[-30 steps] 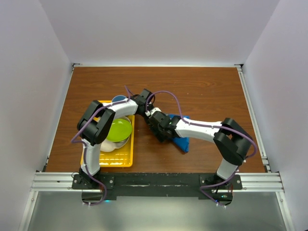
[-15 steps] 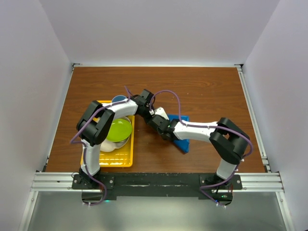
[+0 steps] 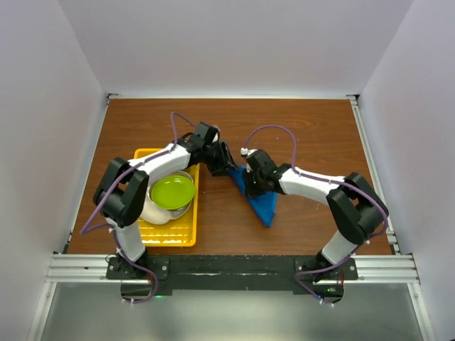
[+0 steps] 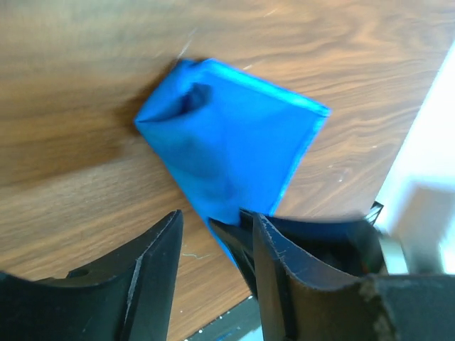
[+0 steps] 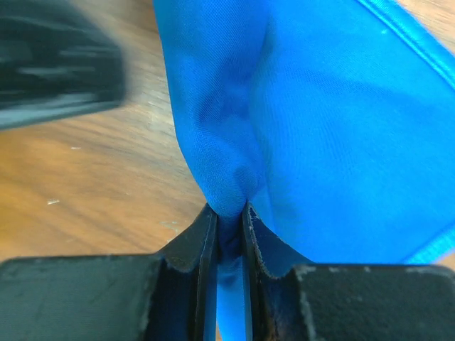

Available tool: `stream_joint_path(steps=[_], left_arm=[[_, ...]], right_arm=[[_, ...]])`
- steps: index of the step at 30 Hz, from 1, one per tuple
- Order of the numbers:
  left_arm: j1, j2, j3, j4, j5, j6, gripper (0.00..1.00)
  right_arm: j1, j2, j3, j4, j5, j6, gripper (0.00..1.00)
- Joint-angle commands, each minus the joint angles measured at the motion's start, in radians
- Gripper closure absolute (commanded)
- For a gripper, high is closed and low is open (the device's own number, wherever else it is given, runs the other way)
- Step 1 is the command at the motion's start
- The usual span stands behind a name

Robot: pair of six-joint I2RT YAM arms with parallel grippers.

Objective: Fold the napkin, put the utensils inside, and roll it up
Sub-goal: Roll the napkin with the utensil

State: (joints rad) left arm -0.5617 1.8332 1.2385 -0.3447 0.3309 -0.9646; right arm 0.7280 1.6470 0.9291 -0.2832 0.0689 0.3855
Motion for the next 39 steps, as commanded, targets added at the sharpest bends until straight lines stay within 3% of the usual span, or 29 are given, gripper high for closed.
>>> stream_joint_path(steps=[1, 7, 15, 19, 23, 33, 39], left_arm=[[0.006, -0.086, 0.018, 0.056, -0.043, 0.105, 0.51], [0.005, -0.124, 0.001, 0.104, -0.023, 0.118, 0.51], [-0.020, -0.025, 0.001, 0.268, 0.133, 0.055, 0.60], [-0.038, 0.073, 0.052, 0.309, 0.154, 0.050, 0.70], [-0.041, 0.129, 0.068, 0.378, 0.152, 0.035, 0.79], [-0.041, 0.264, 0.090, 0.483, 0.152, 0.037, 0.85], [-0.044, 0.348, 0.105, 0.467, 0.139, 0.052, 0.89]], right_arm=[[-0.131, 0.025, -0.024, 0.082, -0.438, 0.030, 1.00], [-0.332, 0.138, -0.013, 0.205, -0.872, 0.107, 1.00], [-0.447, 0.309, 0.080, 0.053, -0.988, 0.024, 1.00], [-0.478, 0.339, 0.100, 0.000, -0.940, -0.019, 1.00], [-0.490, 0.356, 0.131, -0.118, -0.784, -0.092, 1.00], [-0.496, 0.355, 0.137, -0.185, -0.563, -0.112, 1.00], [-0.495, 0.307, 0.158, -0.232, -0.478, -0.138, 0.89]])
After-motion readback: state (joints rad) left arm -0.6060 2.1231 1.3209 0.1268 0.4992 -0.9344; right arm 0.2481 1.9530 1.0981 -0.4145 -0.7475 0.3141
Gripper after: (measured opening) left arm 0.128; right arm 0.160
